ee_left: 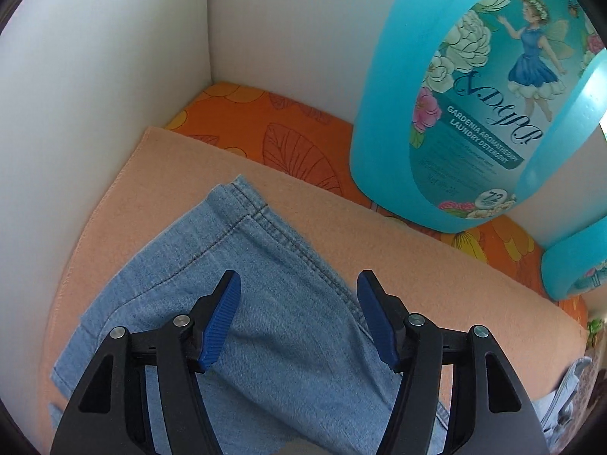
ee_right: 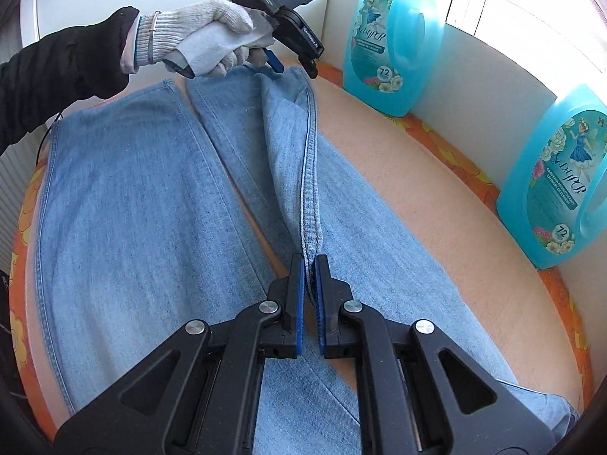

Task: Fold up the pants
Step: 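Pinch the leg hem seam with the right gripper while the left gripper pinches the hem beside it, then lift the held leg with both grippers and lay it over the other leg, then open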

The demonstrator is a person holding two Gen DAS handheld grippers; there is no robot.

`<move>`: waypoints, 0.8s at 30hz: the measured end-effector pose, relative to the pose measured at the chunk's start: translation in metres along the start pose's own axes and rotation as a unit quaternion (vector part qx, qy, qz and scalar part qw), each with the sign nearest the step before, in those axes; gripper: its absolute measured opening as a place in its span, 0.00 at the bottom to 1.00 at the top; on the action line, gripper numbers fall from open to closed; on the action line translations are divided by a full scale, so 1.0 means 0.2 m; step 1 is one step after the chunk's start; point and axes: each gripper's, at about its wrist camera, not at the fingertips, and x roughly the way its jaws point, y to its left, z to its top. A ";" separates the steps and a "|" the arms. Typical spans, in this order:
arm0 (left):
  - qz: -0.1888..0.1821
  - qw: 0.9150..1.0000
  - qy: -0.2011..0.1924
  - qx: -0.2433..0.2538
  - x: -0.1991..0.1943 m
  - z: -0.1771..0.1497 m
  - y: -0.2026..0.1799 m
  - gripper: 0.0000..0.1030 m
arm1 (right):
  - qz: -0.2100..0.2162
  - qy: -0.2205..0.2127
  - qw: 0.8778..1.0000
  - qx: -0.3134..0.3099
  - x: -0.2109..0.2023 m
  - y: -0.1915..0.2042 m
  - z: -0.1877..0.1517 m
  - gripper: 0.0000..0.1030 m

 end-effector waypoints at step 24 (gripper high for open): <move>-0.019 0.992 -0.124 -0.008 -0.20 -0.14 0.09 0.06 | -0.068 -0.026 0.997 0.024 -0.01 -0.11 0.10 0.06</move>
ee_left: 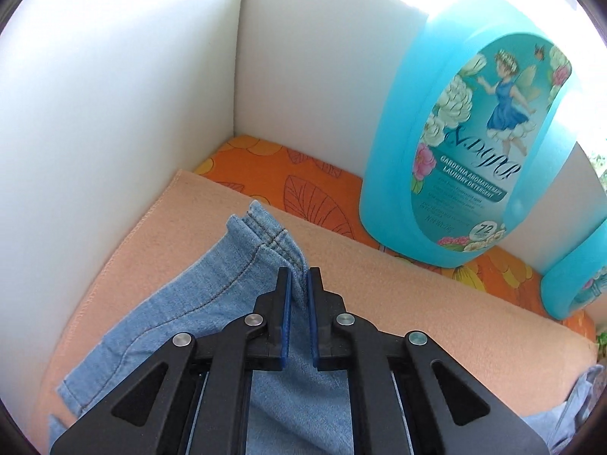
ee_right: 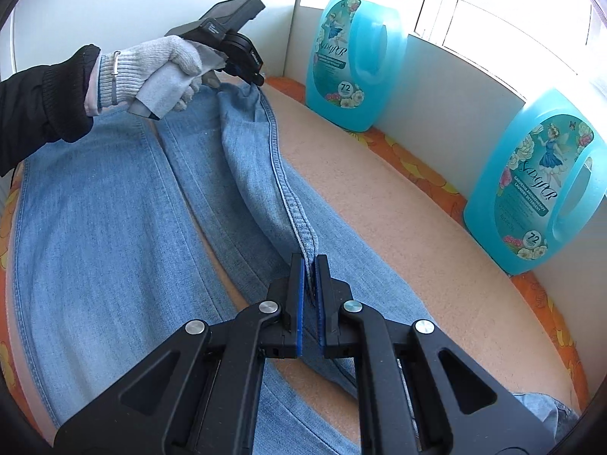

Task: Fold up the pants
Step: 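Lift the held leg with both grippers and lay it over the other leg, then open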

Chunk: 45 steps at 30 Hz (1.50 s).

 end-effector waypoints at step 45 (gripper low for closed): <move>-0.084 0.992 -0.066 -0.068 -1.14 -1.33 0.85 0.06 | 0.043 0.092 0.994 -0.034 -0.64 0.76 -0.44 0.13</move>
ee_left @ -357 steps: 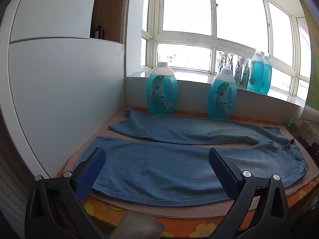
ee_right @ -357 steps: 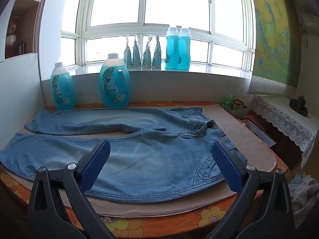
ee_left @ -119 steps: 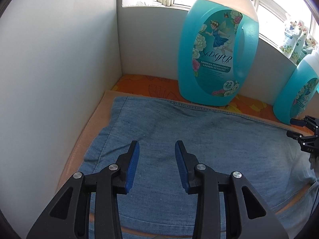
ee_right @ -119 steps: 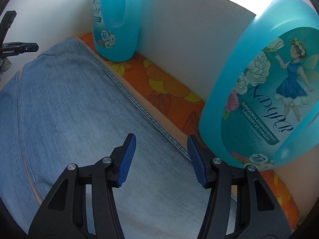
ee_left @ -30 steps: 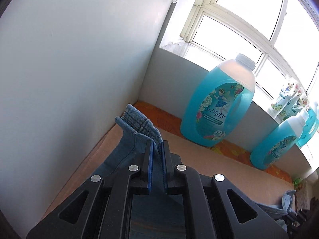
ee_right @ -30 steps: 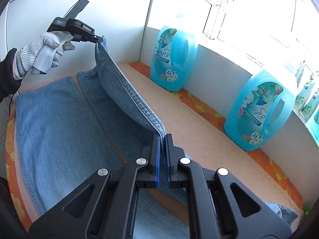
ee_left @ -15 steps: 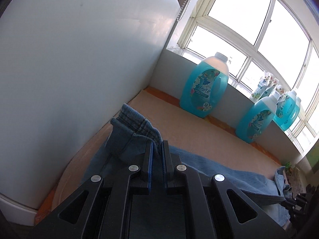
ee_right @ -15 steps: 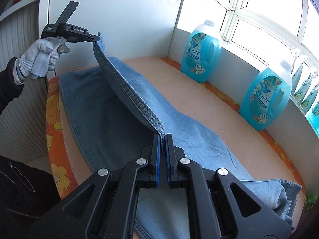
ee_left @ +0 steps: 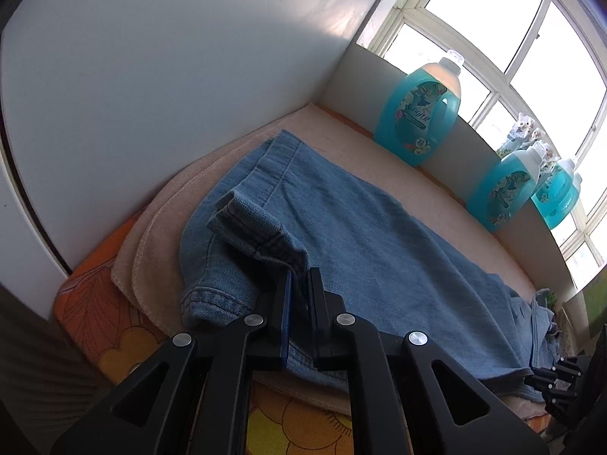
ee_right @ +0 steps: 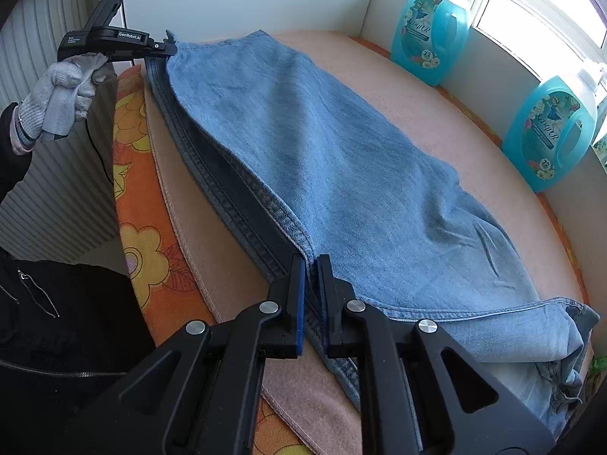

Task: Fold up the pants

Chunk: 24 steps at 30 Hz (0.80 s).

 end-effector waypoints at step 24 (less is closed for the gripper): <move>-0.018 0.996 0.000 -0.082 -0.19 -0.15 0.21 0.36 | 0.129 -0.079 0.988 -0.039 0.51 0.09 1.29 0.40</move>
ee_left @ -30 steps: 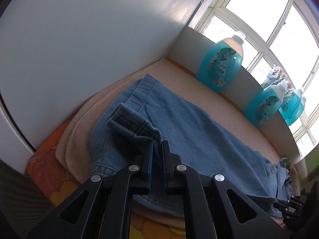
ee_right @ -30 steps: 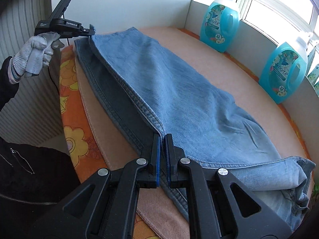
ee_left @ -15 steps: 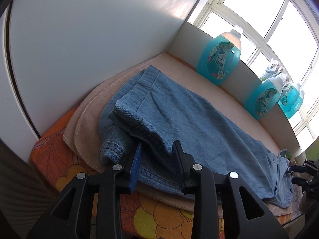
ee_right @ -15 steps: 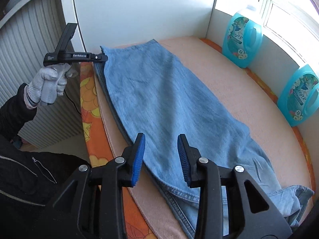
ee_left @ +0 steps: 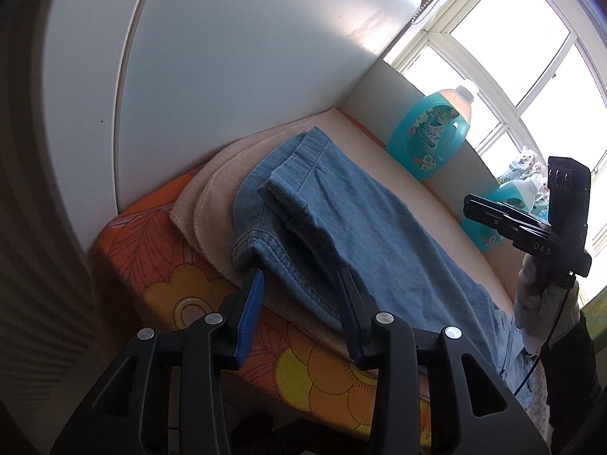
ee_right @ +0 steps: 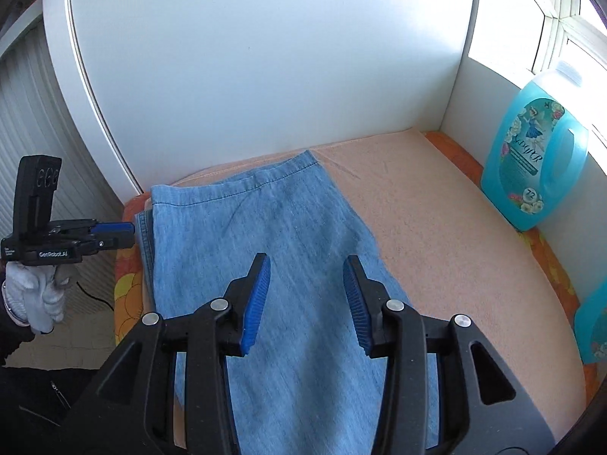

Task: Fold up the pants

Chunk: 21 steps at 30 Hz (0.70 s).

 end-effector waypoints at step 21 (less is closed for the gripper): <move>0.103 0.989 -0.097 0.039 -0.03 0.07 -0.02 0.36 | 0.053 0.011 0.998 0.032 0.54 -0.07 0.41 0.41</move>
